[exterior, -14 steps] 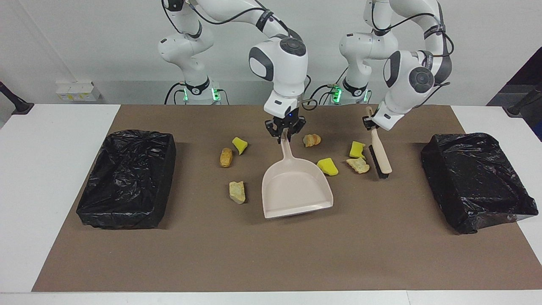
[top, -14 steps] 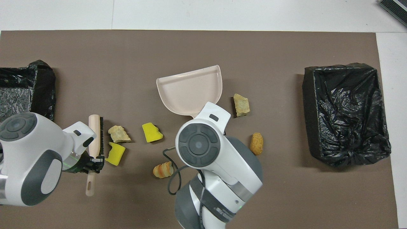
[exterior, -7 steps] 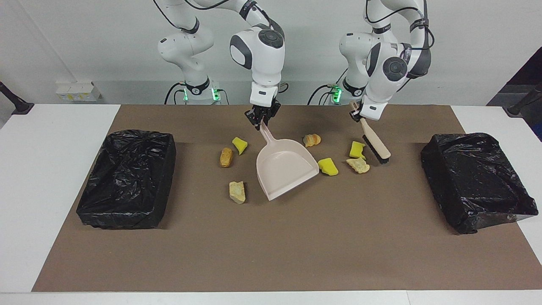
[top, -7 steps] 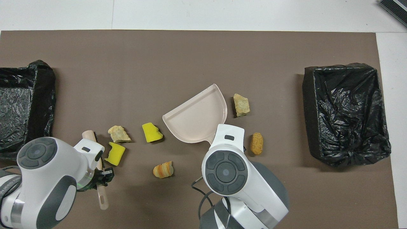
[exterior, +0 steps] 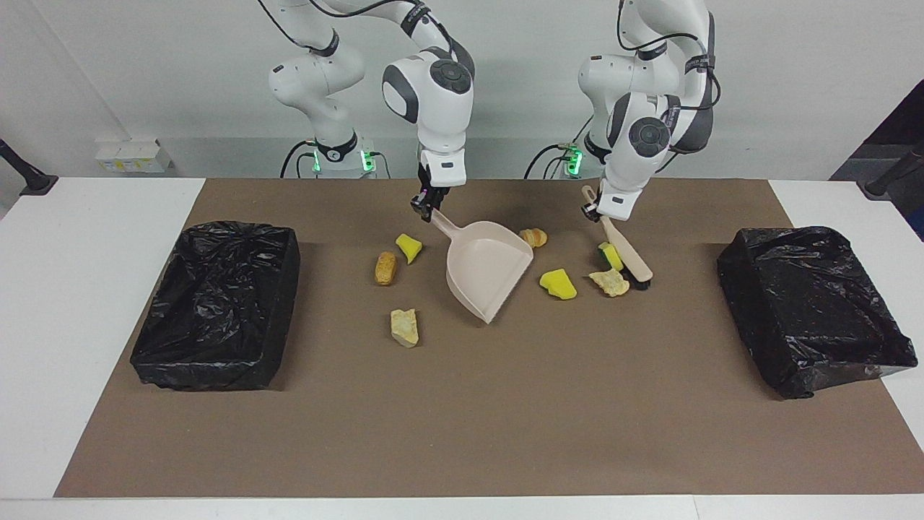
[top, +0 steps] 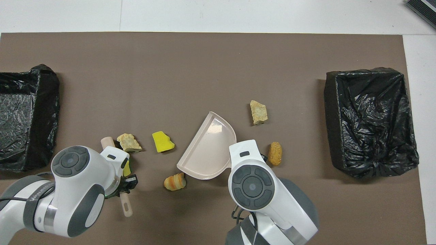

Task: Sweep and dump trash in bin
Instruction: 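Sweep the sponges and bread into the dustpan with the left gripper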

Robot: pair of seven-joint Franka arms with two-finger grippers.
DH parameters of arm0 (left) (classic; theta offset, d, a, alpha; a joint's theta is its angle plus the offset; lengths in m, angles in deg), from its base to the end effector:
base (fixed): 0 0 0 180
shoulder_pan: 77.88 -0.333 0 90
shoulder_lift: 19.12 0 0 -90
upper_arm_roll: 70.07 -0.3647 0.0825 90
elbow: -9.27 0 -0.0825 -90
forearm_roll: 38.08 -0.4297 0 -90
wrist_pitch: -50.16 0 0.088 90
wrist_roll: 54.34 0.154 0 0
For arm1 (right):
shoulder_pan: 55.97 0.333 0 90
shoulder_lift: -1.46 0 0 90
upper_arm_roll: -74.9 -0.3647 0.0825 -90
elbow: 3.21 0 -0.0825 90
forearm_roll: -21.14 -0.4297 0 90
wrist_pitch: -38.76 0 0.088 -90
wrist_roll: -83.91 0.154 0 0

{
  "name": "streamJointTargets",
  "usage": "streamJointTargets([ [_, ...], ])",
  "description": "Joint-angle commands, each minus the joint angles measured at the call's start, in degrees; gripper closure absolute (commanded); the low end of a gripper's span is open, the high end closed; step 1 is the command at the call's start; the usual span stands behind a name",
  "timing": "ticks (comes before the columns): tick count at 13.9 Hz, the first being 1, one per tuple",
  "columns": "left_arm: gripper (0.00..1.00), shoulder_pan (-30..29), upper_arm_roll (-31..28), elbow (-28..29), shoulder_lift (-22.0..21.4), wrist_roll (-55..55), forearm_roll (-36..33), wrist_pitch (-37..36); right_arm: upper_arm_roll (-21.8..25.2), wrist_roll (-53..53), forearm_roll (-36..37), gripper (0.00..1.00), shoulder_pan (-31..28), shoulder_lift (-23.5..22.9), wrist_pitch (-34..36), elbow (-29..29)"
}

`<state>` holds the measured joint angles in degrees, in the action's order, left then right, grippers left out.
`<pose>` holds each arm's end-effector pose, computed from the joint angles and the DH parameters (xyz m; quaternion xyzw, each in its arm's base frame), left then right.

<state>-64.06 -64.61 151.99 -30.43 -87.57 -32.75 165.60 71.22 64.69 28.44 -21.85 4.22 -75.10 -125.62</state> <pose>0.4020 -0.1493 0.3120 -0.9788 -0.1478 0.1377 0.0348 0.4439 0.3276 0.3990 0.8621 0.5008 -0.0404 0.0658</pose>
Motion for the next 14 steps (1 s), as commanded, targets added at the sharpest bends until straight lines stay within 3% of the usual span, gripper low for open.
streamJointTargets([
  [1,1.00,-0.11,-0.53,-3.14,2.95,8.59,3.89,1.54,-0.27,-6.33,3.49,1.00,-1.95,1.73,0.13,-1.35],
  [6,1.00,1.20,-0.01,-8.77,8.84,18.98,6.01,1.54,-0.18,-12.66,6.23,1.00,-2.13,1.81,0.13,-1.43],
  [12,1.00,13.23,0.08,-10.43,8.84,22.43,13.38,3.39,-0.36,-18.47,6.23,1.00,-2.84,1.38,-1.01,-1.43],
  [14,1.00,17.36,-0.01,-13.07,9.02,21.29,15.59,0.42,-0.36,-19.10,5.45,1.00,-2.75,1.29,-1.19,-1.43],
])
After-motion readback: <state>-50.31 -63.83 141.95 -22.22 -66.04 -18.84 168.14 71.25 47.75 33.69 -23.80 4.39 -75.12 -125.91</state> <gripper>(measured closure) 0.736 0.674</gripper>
